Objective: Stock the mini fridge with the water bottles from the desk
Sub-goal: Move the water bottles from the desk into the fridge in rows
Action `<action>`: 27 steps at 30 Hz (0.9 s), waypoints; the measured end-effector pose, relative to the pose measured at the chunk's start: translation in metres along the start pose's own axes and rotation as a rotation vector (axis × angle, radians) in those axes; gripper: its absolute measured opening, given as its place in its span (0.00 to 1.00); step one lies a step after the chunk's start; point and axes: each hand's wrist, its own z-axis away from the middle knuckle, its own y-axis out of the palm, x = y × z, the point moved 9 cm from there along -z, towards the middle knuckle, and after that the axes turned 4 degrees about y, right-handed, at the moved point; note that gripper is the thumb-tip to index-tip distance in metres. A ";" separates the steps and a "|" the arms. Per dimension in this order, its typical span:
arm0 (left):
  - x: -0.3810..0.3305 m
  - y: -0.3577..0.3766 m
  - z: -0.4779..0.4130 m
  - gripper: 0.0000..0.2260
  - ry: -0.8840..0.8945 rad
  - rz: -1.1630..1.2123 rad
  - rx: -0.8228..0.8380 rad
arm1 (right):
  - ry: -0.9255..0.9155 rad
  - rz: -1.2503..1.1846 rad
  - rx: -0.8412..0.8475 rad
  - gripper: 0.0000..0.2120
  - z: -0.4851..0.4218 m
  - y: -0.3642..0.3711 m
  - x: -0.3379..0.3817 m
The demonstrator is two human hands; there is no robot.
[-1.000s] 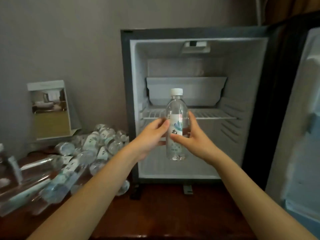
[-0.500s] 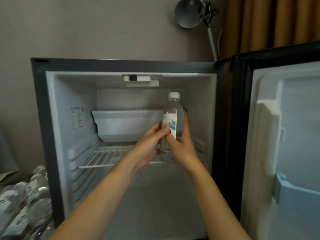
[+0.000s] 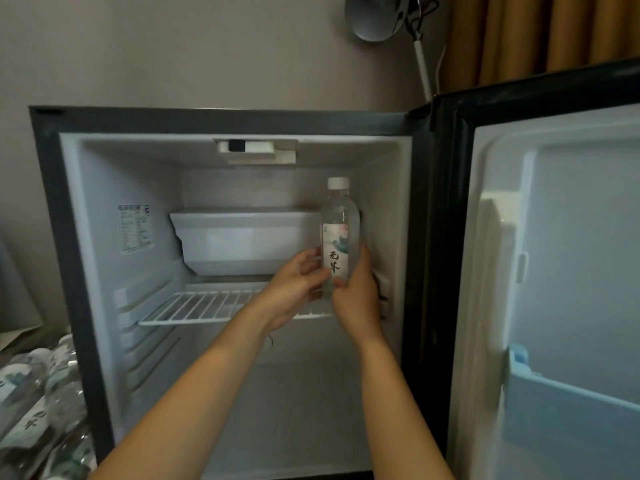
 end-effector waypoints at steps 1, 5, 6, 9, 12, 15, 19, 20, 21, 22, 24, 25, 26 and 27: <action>0.003 -0.002 0.000 0.19 0.001 -0.027 -0.018 | -0.002 0.015 -0.003 0.27 0.002 -0.001 0.000; 0.006 -0.005 -0.002 0.16 -0.009 -0.064 -0.053 | 0.011 0.068 -0.023 0.23 0.006 -0.002 -0.002; 0.005 -0.004 -0.002 0.15 -0.013 -0.054 -0.055 | 0.014 0.084 -0.032 0.23 0.006 -0.002 -0.002; 0.004 -0.005 0.000 0.15 -0.024 -0.057 -0.072 | 0.033 0.112 -0.043 0.21 0.007 -0.003 -0.004; 0.005 -0.005 0.001 0.15 -0.033 -0.088 -0.079 | 0.050 0.141 -0.047 0.21 0.008 -0.004 -0.003; 0.006 -0.005 -0.001 0.14 -0.039 -0.107 -0.059 | 0.064 0.182 -0.065 0.20 0.008 -0.005 -0.003; 0.010 -0.005 -0.004 0.11 -0.037 -0.126 -0.033 | 0.090 0.230 -0.115 0.21 0.007 -0.004 -0.008; 0.011 -0.005 -0.006 0.11 -0.034 -0.136 -0.030 | 0.097 0.239 -0.128 0.21 0.007 -0.004 -0.008; 0.012 -0.006 -0.007 0.11 -0.028 -0.143 -0.030 | 0.106 0.252 -0.143 0.21 0.006 -0.003 -0.008; 0.011 -0.006 -0.007 0.12 -0.019 -0.146 -0.030 | 0.108 0.274 -0.157 0.22 0.005 -0.001 -0.009; 0.011 -0.006 -0.007 0.15 -0.009 -0.144 -0.024 | 0.090 0.344 -0.181 0.24 0.003 0.004 -0.012; 0.011 -0.005 -0.007 0.16 -0.004 -0.146 -0.020 | 0.084 0.377 -0.198 0.26 0.000 0.005 -0.018; 0.012 -0.006 -0.009 0.16 0.002 -0.157 -0.022 | 0.087 0.406 -0.218 0.29 -0.001 0.006 -0.023; 0.011 -0.007 -0.009 0.14 0.014 -0.172 -0.034 | 0.092 0.436 -0.240 0.31 0.001 0.006 -0.023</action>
